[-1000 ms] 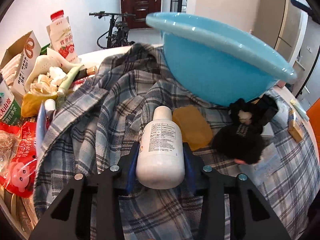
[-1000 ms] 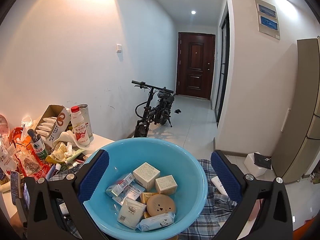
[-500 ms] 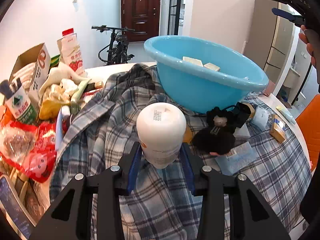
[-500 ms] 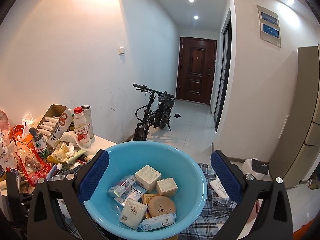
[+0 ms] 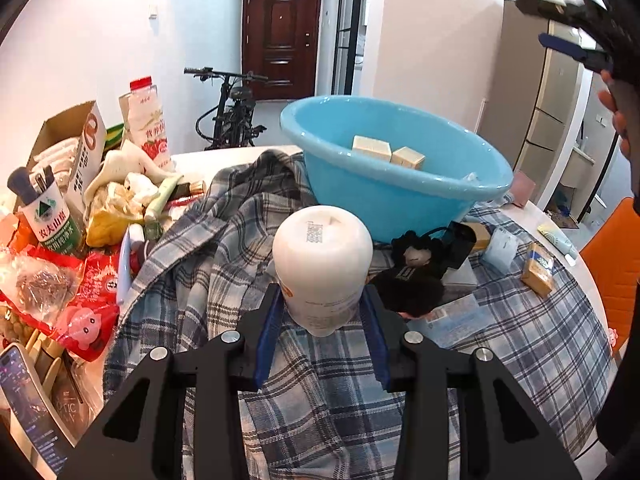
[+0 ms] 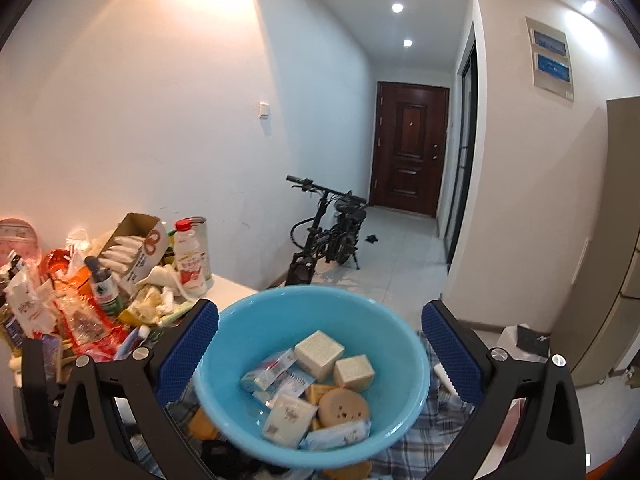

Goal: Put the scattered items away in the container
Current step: 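Grasp the white lotion bottle with the left gripper and lift it, then grasp the gold-and-blue cigarette pack with the right gripper while the left holds the bottle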

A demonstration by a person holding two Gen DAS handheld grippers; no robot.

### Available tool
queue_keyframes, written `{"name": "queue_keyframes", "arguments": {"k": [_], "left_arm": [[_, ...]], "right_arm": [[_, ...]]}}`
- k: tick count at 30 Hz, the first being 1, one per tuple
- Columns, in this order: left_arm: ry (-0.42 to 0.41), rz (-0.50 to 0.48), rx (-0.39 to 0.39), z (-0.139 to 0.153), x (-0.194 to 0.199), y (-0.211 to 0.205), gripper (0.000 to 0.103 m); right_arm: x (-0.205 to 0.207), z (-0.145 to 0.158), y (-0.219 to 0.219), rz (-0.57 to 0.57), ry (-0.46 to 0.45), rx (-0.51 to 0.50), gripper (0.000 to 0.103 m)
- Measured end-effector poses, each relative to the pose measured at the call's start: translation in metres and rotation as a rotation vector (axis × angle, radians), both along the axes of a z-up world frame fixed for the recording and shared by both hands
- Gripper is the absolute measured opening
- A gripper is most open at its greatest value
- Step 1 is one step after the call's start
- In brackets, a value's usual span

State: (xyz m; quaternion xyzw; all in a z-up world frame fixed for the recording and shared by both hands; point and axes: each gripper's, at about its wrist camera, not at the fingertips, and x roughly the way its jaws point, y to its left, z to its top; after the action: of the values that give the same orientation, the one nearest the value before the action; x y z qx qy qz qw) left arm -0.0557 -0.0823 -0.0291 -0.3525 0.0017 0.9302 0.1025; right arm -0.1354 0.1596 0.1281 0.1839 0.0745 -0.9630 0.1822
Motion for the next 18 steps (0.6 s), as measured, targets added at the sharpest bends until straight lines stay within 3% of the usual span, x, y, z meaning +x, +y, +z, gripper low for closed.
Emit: {"name": "queue_keyframes", "arguments": {"k": [4,12,18], "left_arm": [[0.020,0.000,-0.001,0.002,0.005,0.002,0.038],[0.043,-0.022,0.016,0.006,0.013,0.008,0.038],[0.041,-0.037,0.023,0.006,0.015,0.018,0.038]], "right_arm": [[0.025,-0.022,0.012,-0.019,-0.041,0.049,0.103],[0.062,-0.123,0.061,-0.109,-0.245,0.093,0.103],[0.055,-0.191,0.113,-0.147,-0.414,0.128,0.103]]}}
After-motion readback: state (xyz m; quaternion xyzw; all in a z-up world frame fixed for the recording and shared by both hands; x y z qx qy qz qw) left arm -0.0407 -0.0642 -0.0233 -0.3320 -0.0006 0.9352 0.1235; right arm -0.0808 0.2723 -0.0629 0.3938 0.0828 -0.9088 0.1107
